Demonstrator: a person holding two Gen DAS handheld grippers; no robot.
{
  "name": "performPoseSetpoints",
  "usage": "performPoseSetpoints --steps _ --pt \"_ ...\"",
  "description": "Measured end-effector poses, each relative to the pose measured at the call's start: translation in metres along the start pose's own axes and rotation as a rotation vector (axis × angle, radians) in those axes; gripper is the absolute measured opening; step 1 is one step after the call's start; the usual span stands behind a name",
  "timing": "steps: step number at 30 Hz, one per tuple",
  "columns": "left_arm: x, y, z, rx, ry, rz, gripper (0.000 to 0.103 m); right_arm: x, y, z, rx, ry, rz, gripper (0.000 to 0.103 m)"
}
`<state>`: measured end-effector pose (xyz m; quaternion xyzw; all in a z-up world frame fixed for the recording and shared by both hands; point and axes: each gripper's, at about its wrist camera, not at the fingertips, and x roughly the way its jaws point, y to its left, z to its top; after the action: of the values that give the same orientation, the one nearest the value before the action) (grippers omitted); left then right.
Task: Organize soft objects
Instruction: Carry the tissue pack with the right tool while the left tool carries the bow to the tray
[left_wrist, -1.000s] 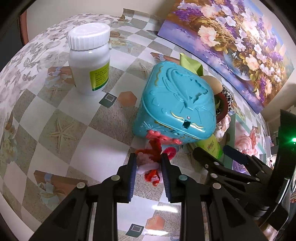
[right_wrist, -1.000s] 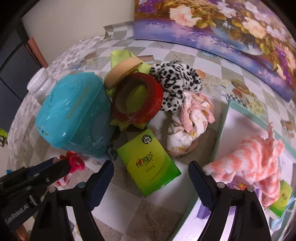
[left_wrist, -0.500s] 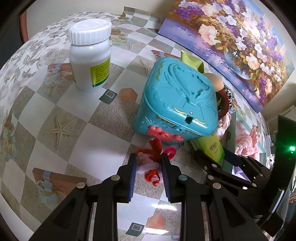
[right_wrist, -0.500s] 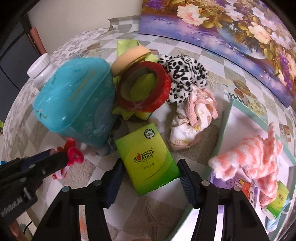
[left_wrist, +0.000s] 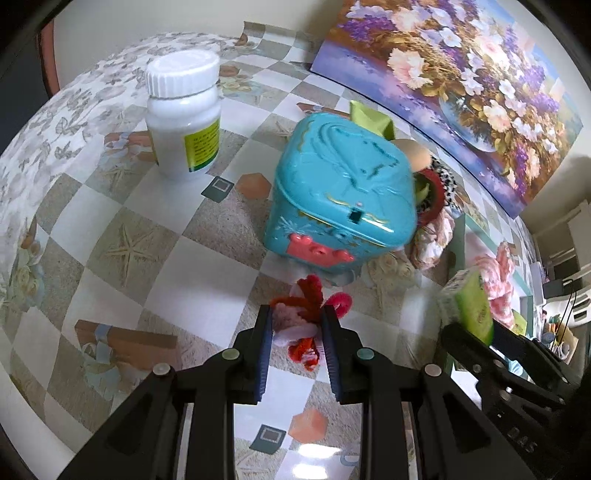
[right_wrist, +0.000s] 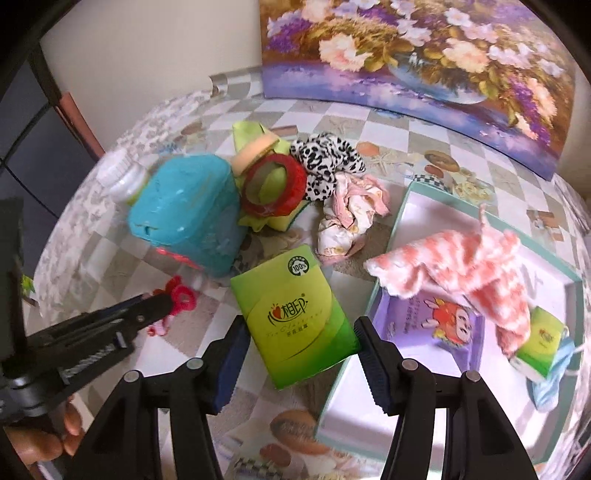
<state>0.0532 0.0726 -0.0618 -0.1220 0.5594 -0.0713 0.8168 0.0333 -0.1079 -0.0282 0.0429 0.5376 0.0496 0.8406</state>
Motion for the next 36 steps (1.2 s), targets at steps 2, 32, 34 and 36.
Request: performPoseSetpoints --steps 2,32,34,36 --pt "-0.004 -0.003 -0.001 0.008 -0.008 -0.001 0.027 -0.008 0.0 -0.003 0.013 -0.011 -0.004 0.061" --pt "-0.037 -0.136 -0.03 0.224 -0.105 -0.082 0.027 -0.08 -0.119 -0.045 0.4 -0.094 -0.171 0.061" --pt "-0.033 -0.15 -0.035 0.257 -0.104 -0.097 0.027 -0.08 -0.131 -0.048 0.432 -0.079 -0.189 0.061" --pt "-0.029 -0.166 -0.043 0.32 -0.103 -0.102 0.027 -0.079 -0.138 -0.051 0.451 -0.066 -0.2 0.061"
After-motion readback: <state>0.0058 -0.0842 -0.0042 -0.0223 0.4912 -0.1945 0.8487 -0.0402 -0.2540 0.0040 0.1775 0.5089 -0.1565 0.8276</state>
